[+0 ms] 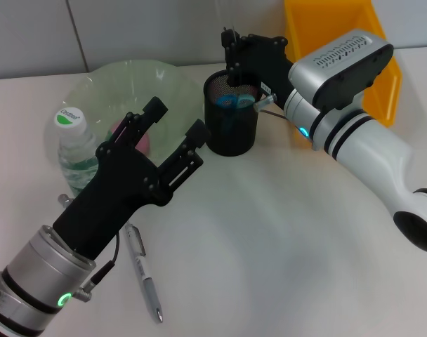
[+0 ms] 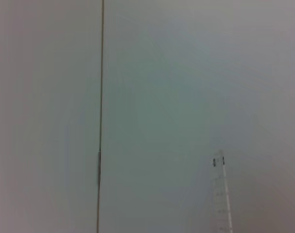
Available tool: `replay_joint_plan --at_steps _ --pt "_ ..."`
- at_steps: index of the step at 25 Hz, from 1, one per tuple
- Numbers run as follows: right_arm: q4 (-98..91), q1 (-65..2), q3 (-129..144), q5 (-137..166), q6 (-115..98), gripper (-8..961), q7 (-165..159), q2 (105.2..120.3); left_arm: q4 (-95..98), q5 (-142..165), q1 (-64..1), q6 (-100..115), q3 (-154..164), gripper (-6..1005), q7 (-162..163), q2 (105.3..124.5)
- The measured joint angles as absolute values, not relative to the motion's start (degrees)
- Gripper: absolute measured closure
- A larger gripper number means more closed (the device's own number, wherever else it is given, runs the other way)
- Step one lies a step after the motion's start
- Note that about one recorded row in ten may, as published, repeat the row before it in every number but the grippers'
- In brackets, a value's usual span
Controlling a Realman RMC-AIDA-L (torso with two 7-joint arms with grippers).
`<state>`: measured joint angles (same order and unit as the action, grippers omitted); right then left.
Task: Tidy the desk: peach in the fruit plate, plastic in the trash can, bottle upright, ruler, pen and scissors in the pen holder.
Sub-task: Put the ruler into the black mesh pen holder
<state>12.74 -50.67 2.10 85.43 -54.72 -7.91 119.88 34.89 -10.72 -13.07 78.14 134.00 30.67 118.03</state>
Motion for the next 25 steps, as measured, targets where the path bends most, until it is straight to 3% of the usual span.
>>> replay_joint_plan --at_steps 16,25 --pt "12.99 -49.04 2.1 85.69 -57.65 891 -8.0 119.87 34.89 -10.72 -13.03 78.13 133.94 200 30.72 118.02" --pt "13.03 -47.21 2.74 87.01 -63.96 475 -11.51 119.69 34.89 -10.72 -13.0 78.2 133.94 200 30.75 117.84"
